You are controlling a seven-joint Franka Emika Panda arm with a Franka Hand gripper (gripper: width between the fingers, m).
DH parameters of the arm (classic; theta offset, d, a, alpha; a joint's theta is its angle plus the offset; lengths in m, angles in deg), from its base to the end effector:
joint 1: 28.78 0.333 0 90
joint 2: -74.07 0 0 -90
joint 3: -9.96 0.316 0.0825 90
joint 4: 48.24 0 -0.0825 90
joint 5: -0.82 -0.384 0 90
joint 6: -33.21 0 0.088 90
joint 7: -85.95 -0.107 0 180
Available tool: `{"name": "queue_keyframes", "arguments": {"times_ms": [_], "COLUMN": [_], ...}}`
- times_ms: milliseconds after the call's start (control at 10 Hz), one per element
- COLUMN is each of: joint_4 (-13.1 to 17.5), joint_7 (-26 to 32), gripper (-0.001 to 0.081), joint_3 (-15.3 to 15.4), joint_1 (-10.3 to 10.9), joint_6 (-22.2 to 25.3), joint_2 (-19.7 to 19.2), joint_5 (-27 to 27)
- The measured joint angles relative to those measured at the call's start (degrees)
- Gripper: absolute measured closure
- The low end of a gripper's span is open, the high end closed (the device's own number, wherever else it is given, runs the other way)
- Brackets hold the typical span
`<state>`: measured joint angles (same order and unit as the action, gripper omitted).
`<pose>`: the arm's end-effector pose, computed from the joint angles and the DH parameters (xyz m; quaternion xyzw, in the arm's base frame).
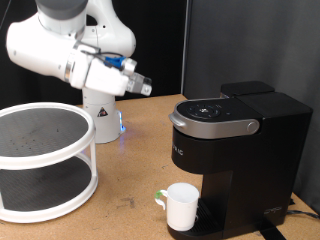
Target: Make a cup of coffee with the keurig machine
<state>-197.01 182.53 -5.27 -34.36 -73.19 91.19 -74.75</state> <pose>0.4011 -0.0704 0.3768 -0.7698 -0.2332 -0.3814 0.4557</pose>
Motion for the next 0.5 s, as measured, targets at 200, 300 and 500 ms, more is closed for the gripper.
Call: {"name": "queue_keyframes", "arguments": {"times_ms": [200,300,500], "joint_4": [0.86,1.50,2.65], "joint_7": [-1.21,-3.52,-10.13], "gripper": [-0.0002,-0.0002,-0.0002], "joint_3": [0.01,0.01,-0.02], "joint_1": [0.00,0.00,-0.20], "joint_6": [0.20,0.46,1.77], "joint_2": [3.18,4.54,6.67], "joint_5": [-0.34,-0.40,0.62]}}
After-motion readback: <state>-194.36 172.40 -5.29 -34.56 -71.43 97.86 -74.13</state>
